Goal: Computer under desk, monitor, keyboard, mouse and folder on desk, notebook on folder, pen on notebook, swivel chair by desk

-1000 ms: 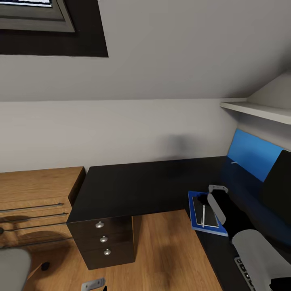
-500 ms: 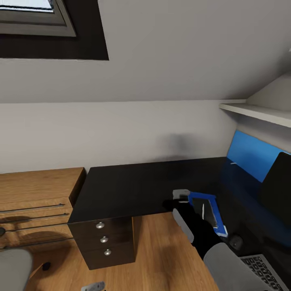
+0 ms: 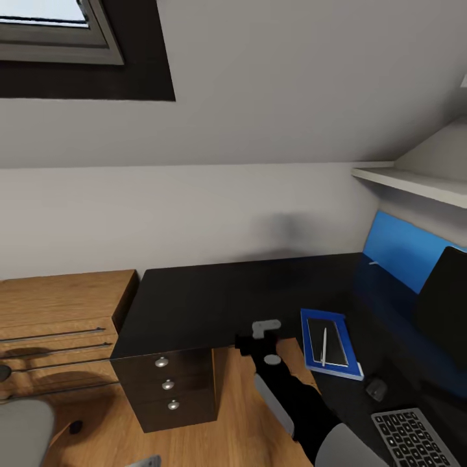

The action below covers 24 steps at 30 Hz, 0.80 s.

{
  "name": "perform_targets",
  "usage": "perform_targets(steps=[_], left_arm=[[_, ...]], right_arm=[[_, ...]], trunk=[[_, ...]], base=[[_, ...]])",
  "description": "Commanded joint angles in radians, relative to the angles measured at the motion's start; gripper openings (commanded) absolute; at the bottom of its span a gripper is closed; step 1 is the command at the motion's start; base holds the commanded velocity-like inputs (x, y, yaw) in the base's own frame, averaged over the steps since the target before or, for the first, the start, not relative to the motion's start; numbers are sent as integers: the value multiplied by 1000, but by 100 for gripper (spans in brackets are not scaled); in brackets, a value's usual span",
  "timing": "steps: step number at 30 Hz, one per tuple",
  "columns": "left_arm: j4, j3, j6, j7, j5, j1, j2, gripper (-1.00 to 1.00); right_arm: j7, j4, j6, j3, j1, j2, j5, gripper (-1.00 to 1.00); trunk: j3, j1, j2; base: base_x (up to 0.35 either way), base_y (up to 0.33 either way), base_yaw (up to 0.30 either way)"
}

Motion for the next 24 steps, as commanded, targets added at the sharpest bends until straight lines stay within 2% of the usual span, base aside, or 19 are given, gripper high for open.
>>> perform_targets(steps=[1,4,5,8,9,15,16,24], left_arm=[[-1,-2,-1,6,9,0,0,100],[0,1,-3,5,9,0,0,100],[0,2,-4,5,9,0,0,100],[0,3,-5,5,9,0,0,100],[1,2,-5,4,8,0,-1,100],[2,2,-5,2,8,0,-1,100],[5,3,-5,1,8,0,-1,100],[16,2,-5,2,8,0,-1,100]], right_arm=[[-9,2,-19,18,9,0,-7,100],[-9,18,-78,70,35,1,-6,100],[-13,34,-109,106,49,0,-6,100],[-23,69,-143,152,64,0,-6,100],[-41,164,-216,198,96,2,-9,100],[-46,273,-339,211,114,3,-14,100],[-46,305,-378,213,119,3,-16,100],[-43,363,-420,215,146,3,-16,100]], trunk=[[1,-4,6],[11,-15,27],[14,-19,34],[23,-30,55],[23,-30,55],[23,-30,55],[23,-30,55],[23,-30,55]], base=[[0,0,0],[0,0,0],[0,0,0],[0,0,0],[0,0,0],[0,0,0],[0,0,0],[0,0,0]])
